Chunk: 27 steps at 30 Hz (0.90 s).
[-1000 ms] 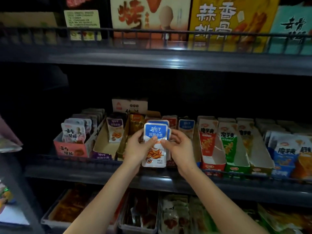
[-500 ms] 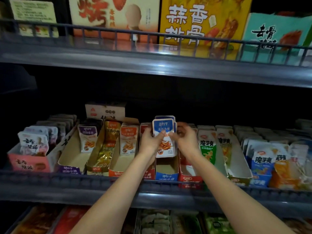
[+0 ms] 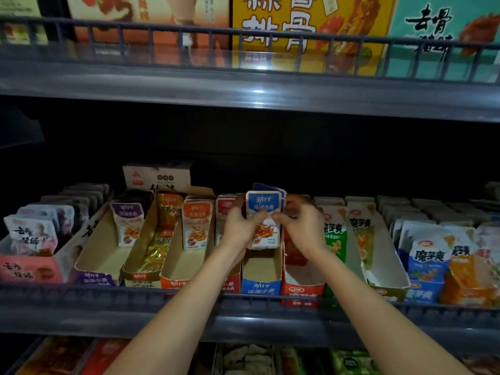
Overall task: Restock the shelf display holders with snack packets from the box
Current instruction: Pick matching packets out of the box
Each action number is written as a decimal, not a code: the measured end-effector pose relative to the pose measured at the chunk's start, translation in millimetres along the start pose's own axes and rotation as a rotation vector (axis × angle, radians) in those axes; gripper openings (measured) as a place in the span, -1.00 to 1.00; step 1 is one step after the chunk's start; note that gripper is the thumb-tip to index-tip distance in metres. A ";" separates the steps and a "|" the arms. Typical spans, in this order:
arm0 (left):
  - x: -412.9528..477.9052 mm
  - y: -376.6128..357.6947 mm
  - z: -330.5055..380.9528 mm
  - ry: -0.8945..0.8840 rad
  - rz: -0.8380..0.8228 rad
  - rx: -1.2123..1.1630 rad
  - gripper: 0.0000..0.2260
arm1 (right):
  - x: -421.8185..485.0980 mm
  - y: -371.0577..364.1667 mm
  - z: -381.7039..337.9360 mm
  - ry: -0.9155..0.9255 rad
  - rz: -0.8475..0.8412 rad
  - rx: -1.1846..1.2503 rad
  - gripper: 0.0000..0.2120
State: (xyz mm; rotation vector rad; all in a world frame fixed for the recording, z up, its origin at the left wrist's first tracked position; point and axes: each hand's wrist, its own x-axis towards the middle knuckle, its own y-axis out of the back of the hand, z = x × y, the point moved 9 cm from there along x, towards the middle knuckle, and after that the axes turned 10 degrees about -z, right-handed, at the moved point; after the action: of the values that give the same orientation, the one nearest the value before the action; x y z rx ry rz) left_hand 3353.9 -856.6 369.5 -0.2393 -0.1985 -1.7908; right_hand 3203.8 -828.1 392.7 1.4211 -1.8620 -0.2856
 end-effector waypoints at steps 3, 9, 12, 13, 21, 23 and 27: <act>2.3 0.8 4.9 -0.089 -0.077 0.134 -0.77 | -0.2 -5.3 0.8 0.019 -0.029 -0.068 -0.75; 9.7 12.1 -1.9 -0.110 -0.029 0.486 -0.75 | 0.5 -5.7 -7.7 0.028 0.042 -0.423 -0.77; 13.7 13.3 -3.2 -0.105 0.005 0.576 -0.73 | 5.0 -3.8 -5.5 -0.072 0.012 -0.505 -0.72; 16.2 14.3 -6.8 -0.090 0.004 0.605 -0.71 | 6.3 -4.2 -7.0 -0.067 0.009 -0.531 -0.72; 23.9 15.7 -13.8 -0.076 0.006 0.809 -0.42 | 14.5 -8.2 -13.6 -0.014 0.059 -0.634 -0.76; 26.7 16.7 -13.3 -0.089 0.021 0.837 -0.30 | 15.7 -9.4 -14.9 -0.018 0.050 -0.654 -0.70; 31.0 9.9 -10.1 -0.061 0.000 1.107 -0.32 | 15.8 -10.6 -15.4 -0.038 -0.015 -0.661 -0.51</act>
State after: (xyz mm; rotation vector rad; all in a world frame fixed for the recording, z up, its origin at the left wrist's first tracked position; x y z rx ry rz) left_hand 3356.1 -890.6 368.2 0.4966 -1.1702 -1.4353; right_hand 3220.5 -842.1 403.9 0.9710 -1.5695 -0.8508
